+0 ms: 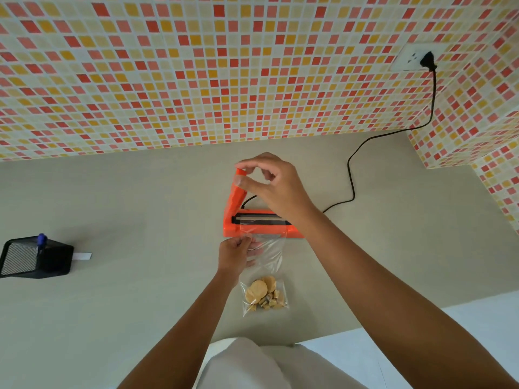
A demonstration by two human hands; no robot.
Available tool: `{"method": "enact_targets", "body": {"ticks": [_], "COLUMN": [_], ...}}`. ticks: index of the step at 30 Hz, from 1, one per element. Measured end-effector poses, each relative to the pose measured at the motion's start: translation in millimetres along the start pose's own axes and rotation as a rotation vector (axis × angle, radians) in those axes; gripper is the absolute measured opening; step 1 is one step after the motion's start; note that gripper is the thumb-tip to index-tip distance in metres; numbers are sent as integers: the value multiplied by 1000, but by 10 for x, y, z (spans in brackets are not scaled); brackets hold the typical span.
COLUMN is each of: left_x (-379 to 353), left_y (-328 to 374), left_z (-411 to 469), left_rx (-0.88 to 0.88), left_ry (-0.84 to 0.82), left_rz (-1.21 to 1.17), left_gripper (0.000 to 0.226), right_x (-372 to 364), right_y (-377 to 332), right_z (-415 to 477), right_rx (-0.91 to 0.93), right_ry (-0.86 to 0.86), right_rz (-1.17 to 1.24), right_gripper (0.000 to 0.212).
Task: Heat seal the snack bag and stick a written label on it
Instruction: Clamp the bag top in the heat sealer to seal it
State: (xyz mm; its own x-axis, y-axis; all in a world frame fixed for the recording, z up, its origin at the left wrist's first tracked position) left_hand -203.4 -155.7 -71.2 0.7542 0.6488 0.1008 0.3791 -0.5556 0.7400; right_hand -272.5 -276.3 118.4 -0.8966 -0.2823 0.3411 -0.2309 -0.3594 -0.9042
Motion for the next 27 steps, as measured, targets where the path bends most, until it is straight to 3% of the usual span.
{"method": "enact_targets", "body": {"ticks": [12, 17, 23, 25, 27], "left_x": [4, 4, 4, 5, 5], "left_y": [-12, -8, 27, 35, 31], "left_z": [26, 13, -19, -24, -17], "left_rx": [5, 23, 11, 9, 3], "left_ry": [-8, -13, -11, -9, -9], "left_rz": [-3, -6, -4, -7, -8], "left_gripper": [23, 24, 22, 21, 21], "right_x": [-765, -1012, -1027, -896, -660], "right_y": [-241, -302, -310, -259, -149], "right_z": [284, 342, 427, 403, 378], "right_rx": [115, 173, 113, 38, -50], "right_ry": [-215, -472, -691, -678, -544], "right_rz": [-118, -241, -293, -230, -125], "right_gripper": [31, 34, 37, 39, 38]}}
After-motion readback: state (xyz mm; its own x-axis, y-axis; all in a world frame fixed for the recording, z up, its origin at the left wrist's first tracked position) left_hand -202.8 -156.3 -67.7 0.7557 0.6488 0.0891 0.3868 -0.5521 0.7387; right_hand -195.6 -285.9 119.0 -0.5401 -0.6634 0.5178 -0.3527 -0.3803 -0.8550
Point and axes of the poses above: each hand's wrist, its own z-axis towards the middle knuckle, its own x-axis out of the back of the hand, y = z × x, the point moved 4 cm from there along z, towards the middle knuckle, and after that the axes turned 12 degrees about y, right-handed, at the moved point
